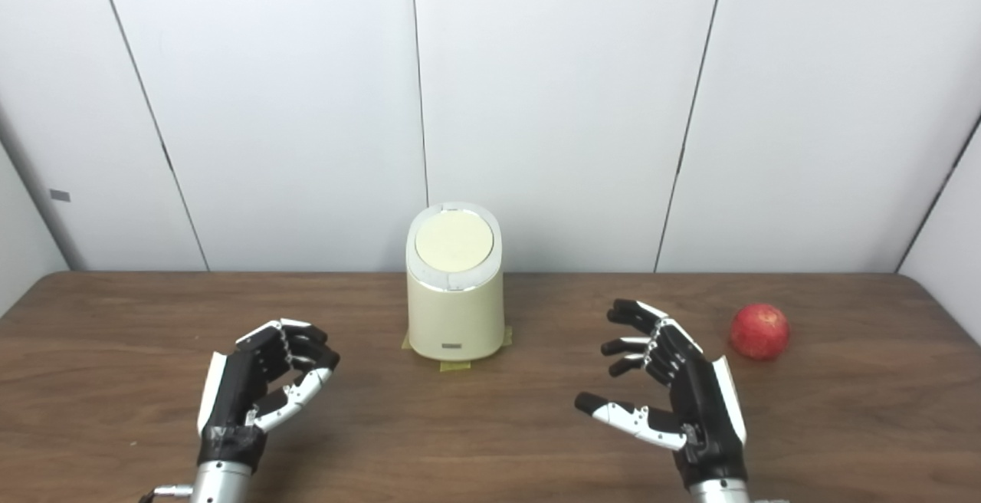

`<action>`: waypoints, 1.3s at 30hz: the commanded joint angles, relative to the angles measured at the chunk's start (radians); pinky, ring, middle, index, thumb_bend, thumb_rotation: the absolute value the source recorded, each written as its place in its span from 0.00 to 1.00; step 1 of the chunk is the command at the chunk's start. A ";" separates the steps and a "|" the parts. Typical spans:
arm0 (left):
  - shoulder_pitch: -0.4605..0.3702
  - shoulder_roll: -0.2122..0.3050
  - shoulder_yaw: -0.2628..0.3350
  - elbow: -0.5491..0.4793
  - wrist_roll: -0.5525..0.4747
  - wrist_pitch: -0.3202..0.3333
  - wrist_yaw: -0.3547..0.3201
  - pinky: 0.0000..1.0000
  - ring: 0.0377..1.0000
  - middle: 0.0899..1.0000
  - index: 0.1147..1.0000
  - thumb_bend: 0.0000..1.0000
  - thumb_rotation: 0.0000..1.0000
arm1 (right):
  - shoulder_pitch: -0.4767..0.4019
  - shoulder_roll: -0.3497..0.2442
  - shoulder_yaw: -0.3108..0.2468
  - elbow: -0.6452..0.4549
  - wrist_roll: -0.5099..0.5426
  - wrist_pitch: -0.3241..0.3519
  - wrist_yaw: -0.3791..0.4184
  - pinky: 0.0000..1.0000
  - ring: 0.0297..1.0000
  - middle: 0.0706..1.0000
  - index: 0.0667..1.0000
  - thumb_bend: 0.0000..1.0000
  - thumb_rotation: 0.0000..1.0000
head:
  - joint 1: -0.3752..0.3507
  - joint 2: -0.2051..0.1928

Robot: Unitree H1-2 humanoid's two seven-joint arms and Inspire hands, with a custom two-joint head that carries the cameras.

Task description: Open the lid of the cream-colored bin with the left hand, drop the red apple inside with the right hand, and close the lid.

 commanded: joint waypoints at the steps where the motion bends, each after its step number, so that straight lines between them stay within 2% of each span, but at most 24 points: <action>1: -0.039 0.005 -0.003 -0.019 -0.003 -0.041 -0.001 0.40 0.49 0.44 0.44 0.51 0.00 | -0.032 -0.002 -0.001 -0.026 0.003 -0.032 -0.001 0.45 0.57 0.71 0.70 0.76 0.08 | 0.000 0.001; 13: -0.042 0.008 -0.003 -0.013 0.009 -0.048 0.005 0.40 0.49 0.44 0.44 0.51 0.00 | -0.038 -0.001 0.007 -0.017 -0.009 -0.043 -0.003 0.44 0.56 0.72 0.70 0.75 0.07 | 0.003 -0.005; 16: -0.046 0.009 -0.004 -0.007 0.001 -0.054 -0.001 0.46 0.55 0.45 0.43 0.51 0.00 | -0.042 0.002 0.008 -0.010 -0.013 -0.042 -0.006 0.44 0.57 0.72 0.70 0.76 0.08 | 0.005 -0.011; 17: -0.047 0.009 -0.007 -0.009 -0.006 -0.055 -0.007 0.50 0.59 0.55 0.43 0.51 0.03 | -0.044 0.003 0.009 -0.007 -0.017 -0.041 -0.007 0.45 0.57 0.73 0.70 0.76 0.08 | 0.005 -0.013; 18: -0.048 0.009 -0.009 -0.013 -0.012 -0.052 -0.012 0.57 0.64 0.63 0.59 0.56 0.10 | -0.044 0.003 0.010 -0.006 -0.019 -0.038 -0.008 0.45 0.58 0.73 0.70 0.76 0.08 | 0.005 -0.013; 19: -0.051 0.009 -0.010 -0.015 -0.016 -0.048 -0.015 0.62 0.68 0.69 0.70 0.61 0.16 | -0.047 0.004 0.011 -0.003 -0.023 -0.036 -0.009 0.45 0.58 0.72 0.70 0.76 0.08 | 0.006 -0.016; 24: -0.080 0.010 -0.018 -0.026 0.042 -0.012 0.000 0.80 0.83 0.85 0.91 0.75 0.33 | -0.056 0.003 0.014 0.012 -0.016 -0.042 -0.002 0.46 0.59 0.72 0.70 0.75 0.07 | 0.016 -0.025; 26: -0.102 0.012 -0.021 -0.030 0.059 0.002 0.000 0.86 0.89 0.90 0.94 0.79 0.37 | -0.061 0.000 0.014 0.024 -0.011 -0.052 0.001 0.47 0.59 0.72 0.70 0.74 0.06 | 0.018 -0.028; 28: -0.129 0.015 -0.026 -0.033 0.066 0.014 -0.008 0.88 0.94 0.96 0.98 0.81 0.39 | -0.064 0.000 0.015 0.029 -0.004 -0.053 0.004 0.47 0.59 0.73 0.70 0.75 0.06 | 0.018 -0.029; 31: -0.176 0.022 -0.037 -0.036 0.060 0.035 -0.030 0.95 0.99 1.00 1.00 0.81 0.37 | -0.064 0.001 0.015 0.028 0.001 -0.049 0.006 0.47 0.60 0.73 0.70 0.75 0.07 | 0.020 -0.032; 39: -0.305 0.030 -0.062 -0.020 0.071 0.126 -0.058 1.00 1.00 1.00 1.00 0.87 0.35 | -0.066 0.001 0.016 0.031 0.006 -0.054 0.006 0.47 0.60 0.73 0.70 0.74 0.08 | 0.027 -0.038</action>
